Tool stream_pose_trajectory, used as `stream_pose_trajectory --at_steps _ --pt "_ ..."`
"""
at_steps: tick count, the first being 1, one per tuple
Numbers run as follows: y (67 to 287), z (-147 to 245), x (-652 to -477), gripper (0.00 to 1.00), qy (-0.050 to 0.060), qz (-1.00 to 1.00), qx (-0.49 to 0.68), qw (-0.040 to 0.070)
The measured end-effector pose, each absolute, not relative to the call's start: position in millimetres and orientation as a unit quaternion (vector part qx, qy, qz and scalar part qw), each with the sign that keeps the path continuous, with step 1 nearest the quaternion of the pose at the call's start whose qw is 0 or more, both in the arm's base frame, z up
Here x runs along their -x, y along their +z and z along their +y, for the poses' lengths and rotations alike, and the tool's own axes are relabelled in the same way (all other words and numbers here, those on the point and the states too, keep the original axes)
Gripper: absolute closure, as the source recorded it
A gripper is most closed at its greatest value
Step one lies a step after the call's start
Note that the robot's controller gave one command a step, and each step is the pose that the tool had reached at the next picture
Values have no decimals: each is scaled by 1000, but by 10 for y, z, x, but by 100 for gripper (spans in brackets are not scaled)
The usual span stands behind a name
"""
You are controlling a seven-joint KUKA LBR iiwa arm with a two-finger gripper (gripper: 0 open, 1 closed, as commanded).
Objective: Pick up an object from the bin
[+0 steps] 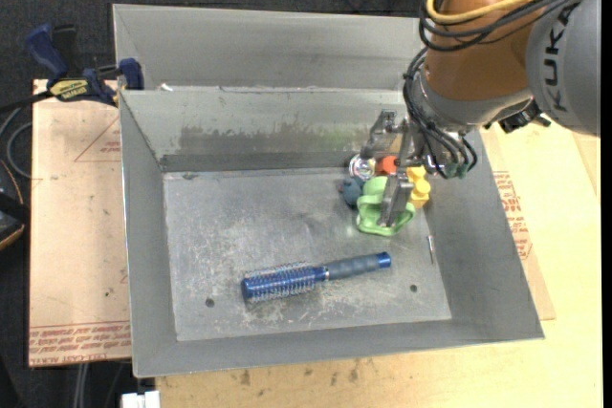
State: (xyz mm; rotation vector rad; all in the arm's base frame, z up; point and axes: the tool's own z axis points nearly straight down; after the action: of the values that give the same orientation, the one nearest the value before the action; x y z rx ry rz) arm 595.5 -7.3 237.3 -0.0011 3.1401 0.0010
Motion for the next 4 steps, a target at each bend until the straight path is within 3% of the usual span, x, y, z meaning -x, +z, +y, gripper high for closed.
stream_pose_trajectory --at_steps 1,2,3,4 --pt "1181 -96 -5517 0 1 1000 -6 -4" --pt "839 -64 -5092 0 1 994 -111 -2" --pt "845 -66 -5099 100 0 994 -110 -1" --pt "1775 18 -4999 100 1 994 -109 3"
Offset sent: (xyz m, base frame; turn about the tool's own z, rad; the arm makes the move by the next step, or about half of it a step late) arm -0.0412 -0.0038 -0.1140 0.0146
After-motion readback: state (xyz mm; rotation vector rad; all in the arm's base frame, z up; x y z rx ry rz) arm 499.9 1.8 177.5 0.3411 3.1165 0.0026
